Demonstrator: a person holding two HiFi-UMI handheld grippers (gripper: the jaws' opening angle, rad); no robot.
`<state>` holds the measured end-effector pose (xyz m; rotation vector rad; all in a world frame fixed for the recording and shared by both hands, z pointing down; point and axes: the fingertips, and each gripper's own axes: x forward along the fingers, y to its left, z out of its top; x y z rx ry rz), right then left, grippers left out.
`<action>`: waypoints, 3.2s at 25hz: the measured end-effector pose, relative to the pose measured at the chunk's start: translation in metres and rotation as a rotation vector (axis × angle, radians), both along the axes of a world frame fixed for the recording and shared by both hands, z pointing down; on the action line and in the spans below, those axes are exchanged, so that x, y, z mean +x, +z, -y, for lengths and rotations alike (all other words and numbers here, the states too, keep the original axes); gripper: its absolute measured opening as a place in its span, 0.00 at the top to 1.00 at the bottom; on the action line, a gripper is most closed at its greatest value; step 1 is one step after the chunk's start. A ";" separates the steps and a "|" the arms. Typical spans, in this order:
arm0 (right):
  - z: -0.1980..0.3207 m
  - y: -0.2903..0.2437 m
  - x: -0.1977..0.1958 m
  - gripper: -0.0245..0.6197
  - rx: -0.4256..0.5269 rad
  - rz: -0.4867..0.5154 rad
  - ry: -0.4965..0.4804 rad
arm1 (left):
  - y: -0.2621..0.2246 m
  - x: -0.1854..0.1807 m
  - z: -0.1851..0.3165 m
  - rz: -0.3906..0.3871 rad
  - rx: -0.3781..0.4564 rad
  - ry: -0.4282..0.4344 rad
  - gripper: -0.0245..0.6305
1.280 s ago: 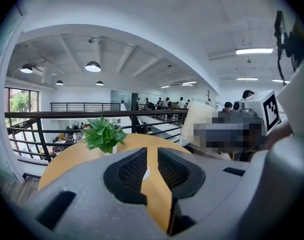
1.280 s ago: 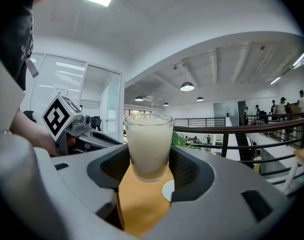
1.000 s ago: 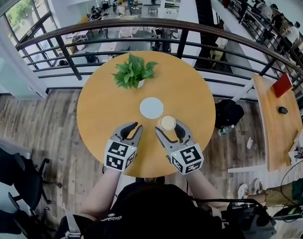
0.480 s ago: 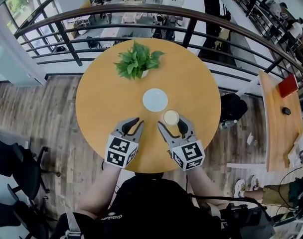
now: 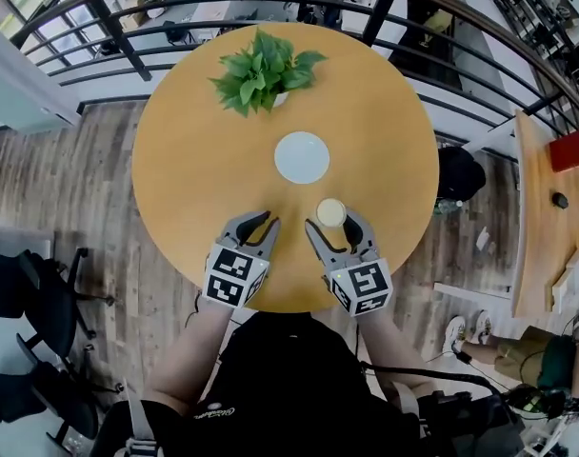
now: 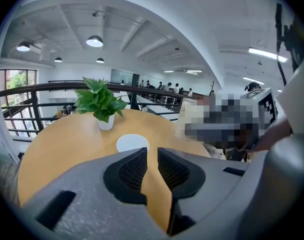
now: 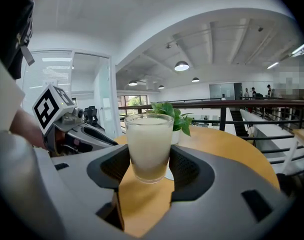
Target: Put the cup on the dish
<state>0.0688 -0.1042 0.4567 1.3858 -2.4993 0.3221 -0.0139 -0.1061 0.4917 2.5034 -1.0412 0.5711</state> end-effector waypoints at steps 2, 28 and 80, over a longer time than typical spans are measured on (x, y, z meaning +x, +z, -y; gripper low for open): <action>0.003 0.011 -0.001 0.58 -0.018 0.003 -0.001 | 0.011 0.000 0.003 0.006 -0.021 0.000 0.86; 0.095 0.065 -0.010 0.58 -0.050 -0.070 -0.016 | 0.046 0.004 0.043 0.011 -0.073 0.003 0.86; 0.196 0.190 -0.002 0.58 -0.266 -0.264 0.048 | 0.063 0.002 0.044 0.040 -0.103 0.019 0.86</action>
